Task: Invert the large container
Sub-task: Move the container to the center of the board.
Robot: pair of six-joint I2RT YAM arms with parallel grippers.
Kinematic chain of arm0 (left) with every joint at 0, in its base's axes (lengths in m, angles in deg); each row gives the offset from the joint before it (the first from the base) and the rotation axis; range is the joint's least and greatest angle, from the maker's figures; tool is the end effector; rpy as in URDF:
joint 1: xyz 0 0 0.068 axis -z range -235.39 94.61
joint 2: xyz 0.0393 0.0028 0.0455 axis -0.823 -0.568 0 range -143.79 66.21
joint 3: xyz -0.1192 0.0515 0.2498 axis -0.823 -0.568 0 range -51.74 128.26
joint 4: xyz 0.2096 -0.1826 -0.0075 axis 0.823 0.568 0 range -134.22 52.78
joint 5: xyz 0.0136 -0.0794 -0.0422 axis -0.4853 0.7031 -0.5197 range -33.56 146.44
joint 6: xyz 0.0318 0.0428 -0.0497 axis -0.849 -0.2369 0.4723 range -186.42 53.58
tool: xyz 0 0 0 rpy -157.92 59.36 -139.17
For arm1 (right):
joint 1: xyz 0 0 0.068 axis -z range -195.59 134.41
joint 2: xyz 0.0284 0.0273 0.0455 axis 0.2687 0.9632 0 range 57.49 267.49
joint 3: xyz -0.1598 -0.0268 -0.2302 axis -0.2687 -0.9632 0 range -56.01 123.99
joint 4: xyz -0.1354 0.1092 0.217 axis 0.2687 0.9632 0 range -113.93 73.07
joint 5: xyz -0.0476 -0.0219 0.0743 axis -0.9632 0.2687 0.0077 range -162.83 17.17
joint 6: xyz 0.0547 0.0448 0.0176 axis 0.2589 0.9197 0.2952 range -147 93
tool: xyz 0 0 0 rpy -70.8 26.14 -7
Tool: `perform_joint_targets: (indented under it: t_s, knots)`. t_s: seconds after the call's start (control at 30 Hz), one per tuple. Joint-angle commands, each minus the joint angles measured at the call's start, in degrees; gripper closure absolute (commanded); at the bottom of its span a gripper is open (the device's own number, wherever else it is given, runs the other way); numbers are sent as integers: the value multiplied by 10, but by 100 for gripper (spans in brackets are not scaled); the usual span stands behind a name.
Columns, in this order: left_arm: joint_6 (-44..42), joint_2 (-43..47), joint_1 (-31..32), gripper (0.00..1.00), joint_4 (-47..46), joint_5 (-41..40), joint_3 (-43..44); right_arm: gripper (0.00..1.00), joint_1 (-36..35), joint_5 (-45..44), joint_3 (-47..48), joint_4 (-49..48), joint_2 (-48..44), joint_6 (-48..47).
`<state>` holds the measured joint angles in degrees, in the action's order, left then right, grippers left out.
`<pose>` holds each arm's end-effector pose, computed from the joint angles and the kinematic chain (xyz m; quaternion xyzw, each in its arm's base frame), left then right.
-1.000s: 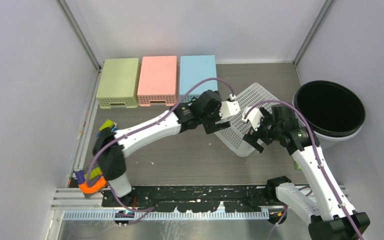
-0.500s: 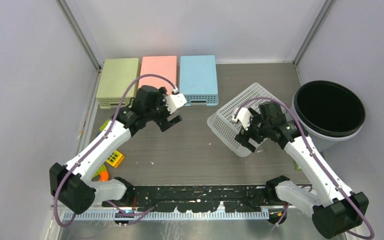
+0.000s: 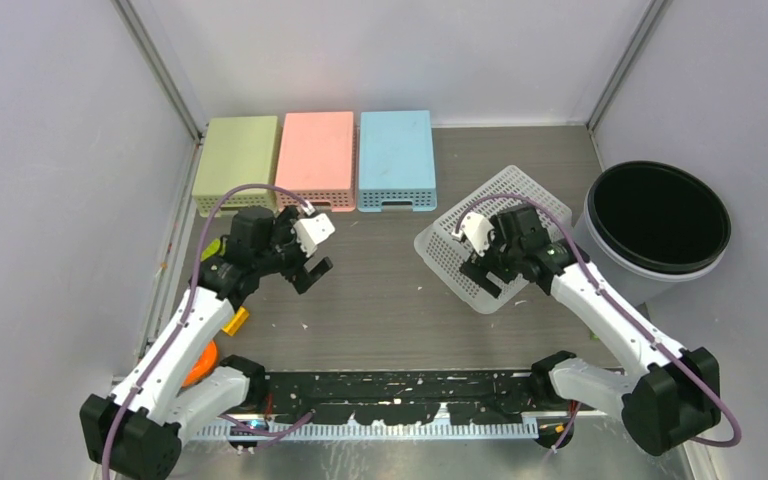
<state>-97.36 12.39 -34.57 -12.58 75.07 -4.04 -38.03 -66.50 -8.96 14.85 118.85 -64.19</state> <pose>0.2084 -0.1001 0.2851 0.4508 0.7661 -0.1065 0.4456 0.2185 0.0975 0.2390 -0.4861 0.8131 0.0114 0.3201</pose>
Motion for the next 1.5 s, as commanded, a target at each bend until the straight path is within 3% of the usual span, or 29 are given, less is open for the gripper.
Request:
perform_joint_targets:
  t_s: [0.0,0.27,0.87,1.47]
  knots:
    - [8,9,-26,0,-23,42,-13,9,-4,-77,-8,-68,25,32]
    - [21,13,-67,0,-30,80,-18,15,-5,-146,10,-91,73,59]
    - [36,13,-84,0,-43,76,-19,17,25,-228,66,-82,133,116]
    - [38,12,-91,0,-48,81,-22,43,64,-259,222,-70,289,164]
